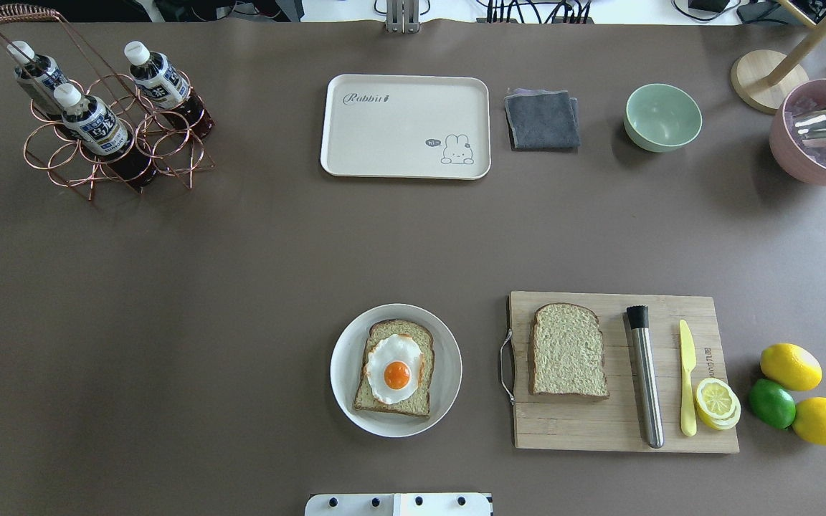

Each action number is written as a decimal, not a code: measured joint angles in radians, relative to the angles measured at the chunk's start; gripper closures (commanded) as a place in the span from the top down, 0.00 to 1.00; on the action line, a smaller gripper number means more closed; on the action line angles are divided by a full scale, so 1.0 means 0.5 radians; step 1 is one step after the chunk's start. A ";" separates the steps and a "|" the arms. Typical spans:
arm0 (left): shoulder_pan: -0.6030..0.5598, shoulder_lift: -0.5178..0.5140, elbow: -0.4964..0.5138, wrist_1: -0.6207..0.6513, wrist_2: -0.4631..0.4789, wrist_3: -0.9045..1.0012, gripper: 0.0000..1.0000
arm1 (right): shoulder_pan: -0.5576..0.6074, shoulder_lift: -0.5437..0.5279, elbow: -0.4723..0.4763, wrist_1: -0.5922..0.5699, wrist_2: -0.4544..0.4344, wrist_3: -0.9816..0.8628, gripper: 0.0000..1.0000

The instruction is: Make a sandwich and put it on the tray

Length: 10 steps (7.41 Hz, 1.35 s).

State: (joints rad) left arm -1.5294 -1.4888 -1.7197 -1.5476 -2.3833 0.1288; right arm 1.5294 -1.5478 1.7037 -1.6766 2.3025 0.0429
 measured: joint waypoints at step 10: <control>-0.002 -0.071 0.008 -0.032 0.002 0.000 0.99 | 0.000 -0.007 0.018 0.000 0.006 -0.001 1.00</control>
State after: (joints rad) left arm -1.5305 -1.5244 -1.7155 -1.5635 -2.3823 0.1288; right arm 1.5294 -1.5513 1.7124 -1.6766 2.3052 0.0426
